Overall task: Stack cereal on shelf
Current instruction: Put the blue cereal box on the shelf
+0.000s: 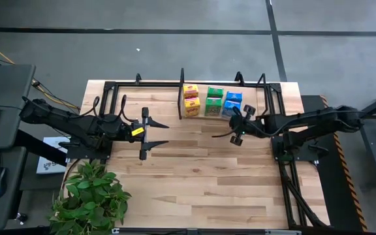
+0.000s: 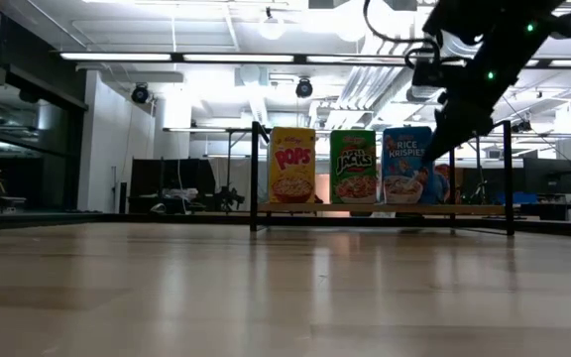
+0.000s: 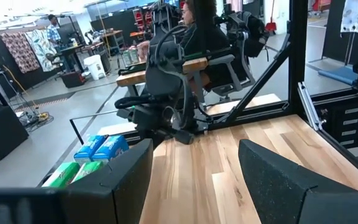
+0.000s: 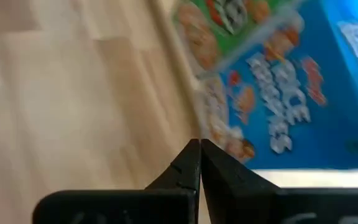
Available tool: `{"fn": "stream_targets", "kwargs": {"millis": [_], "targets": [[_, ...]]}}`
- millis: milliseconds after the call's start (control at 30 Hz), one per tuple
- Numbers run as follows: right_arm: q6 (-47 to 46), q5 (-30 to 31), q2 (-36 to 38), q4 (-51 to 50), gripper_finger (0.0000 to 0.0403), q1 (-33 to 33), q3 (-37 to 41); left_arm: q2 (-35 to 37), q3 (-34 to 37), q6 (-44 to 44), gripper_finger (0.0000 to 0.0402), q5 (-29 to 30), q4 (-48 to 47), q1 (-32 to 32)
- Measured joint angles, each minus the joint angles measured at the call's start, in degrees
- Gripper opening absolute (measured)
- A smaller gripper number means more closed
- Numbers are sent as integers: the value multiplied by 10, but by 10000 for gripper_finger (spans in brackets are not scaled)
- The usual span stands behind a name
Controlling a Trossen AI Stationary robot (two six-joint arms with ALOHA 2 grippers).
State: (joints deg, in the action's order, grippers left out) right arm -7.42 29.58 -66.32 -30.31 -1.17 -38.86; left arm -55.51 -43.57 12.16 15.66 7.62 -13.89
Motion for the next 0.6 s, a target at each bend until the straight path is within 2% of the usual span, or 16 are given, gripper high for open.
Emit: {"fn": "stream_targets", "kwargs": {"millis": [200,600], "targets": [[-5,47,0,12,1,-18,7,0,0,4,230,1,0,0],[3,49,0,11,0,-46,7,0,0,4,230,2,-3,0]]}}
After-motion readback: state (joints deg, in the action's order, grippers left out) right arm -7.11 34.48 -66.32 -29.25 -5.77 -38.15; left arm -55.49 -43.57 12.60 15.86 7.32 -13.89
